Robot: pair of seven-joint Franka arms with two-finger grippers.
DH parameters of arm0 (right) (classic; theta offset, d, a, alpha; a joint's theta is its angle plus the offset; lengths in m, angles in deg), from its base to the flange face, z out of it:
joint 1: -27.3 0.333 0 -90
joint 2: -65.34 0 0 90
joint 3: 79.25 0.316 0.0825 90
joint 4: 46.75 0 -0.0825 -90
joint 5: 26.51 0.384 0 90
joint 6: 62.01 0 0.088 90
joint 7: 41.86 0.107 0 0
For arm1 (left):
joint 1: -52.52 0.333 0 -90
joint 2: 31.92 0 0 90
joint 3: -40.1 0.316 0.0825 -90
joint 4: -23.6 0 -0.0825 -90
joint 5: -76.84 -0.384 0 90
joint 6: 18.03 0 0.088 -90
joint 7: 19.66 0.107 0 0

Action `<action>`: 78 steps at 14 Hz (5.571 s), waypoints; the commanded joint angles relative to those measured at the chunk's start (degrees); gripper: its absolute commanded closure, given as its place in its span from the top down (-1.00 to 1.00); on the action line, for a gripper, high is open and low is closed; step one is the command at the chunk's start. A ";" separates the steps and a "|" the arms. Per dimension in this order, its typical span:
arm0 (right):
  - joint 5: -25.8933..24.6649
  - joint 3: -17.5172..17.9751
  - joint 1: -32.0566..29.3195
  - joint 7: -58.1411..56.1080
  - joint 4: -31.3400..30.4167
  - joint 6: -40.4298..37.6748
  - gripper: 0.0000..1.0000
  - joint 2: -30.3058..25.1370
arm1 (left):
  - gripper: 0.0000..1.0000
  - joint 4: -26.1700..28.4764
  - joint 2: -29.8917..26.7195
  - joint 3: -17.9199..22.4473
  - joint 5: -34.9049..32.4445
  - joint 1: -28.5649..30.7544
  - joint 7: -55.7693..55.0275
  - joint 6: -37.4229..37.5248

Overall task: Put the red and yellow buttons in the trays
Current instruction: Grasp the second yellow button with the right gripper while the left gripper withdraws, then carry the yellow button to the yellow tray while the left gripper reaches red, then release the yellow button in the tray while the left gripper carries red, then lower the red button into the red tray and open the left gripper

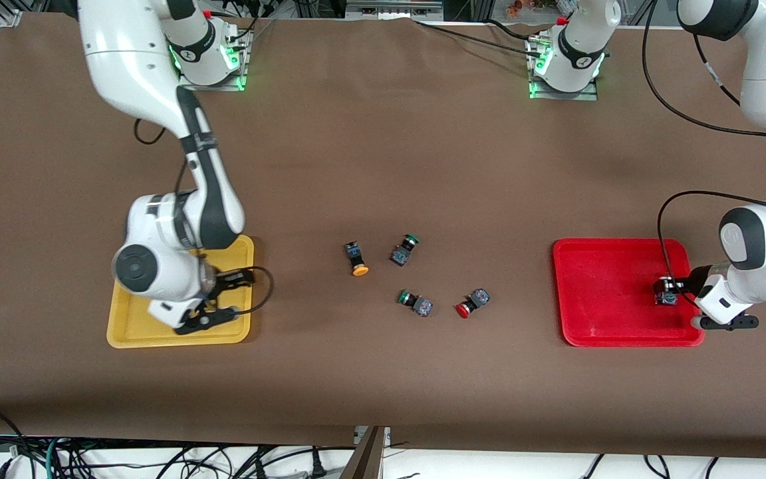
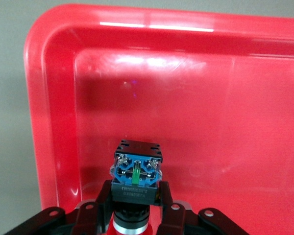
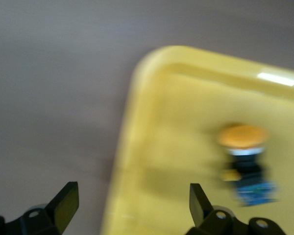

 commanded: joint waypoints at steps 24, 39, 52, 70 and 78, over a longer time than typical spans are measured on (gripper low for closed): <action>7.69 -6.64 17.23 16.36 -4.13 4.41 -1.00 1.38 | 1.00 -2.37 -0.50 -4.44 -1.07 -24.01 1.09 -3.42; 11.65 -16.52 6.95 -11.09 -7.98 -4.34 -0.70 2.16 | 1.00 -2.02 5.91 -4.35 -8.63 -34.23 1.26 -18.72; 9.13 -20.03 11.16 -1.61 -6.41 -8.97 1.00 -12.22 | -0.80 -1.32 0.22 -4.87 -6.61 -25.01 0.21 -12.68; -18.13 14.24 -21.35 0.07 -17.83 -19.54 1.00 -45.56 | -0.69 26.55 -13.59 -5.40 -2.74 -5.57 -5.49 -19.95; -20.25 14.51 -21.35 -0.02 -15.81 -21.47 1.00 -45.47 | 0.99 26.28 -12.98 -6.55 -2.74 -6.28 -13.24 -20.13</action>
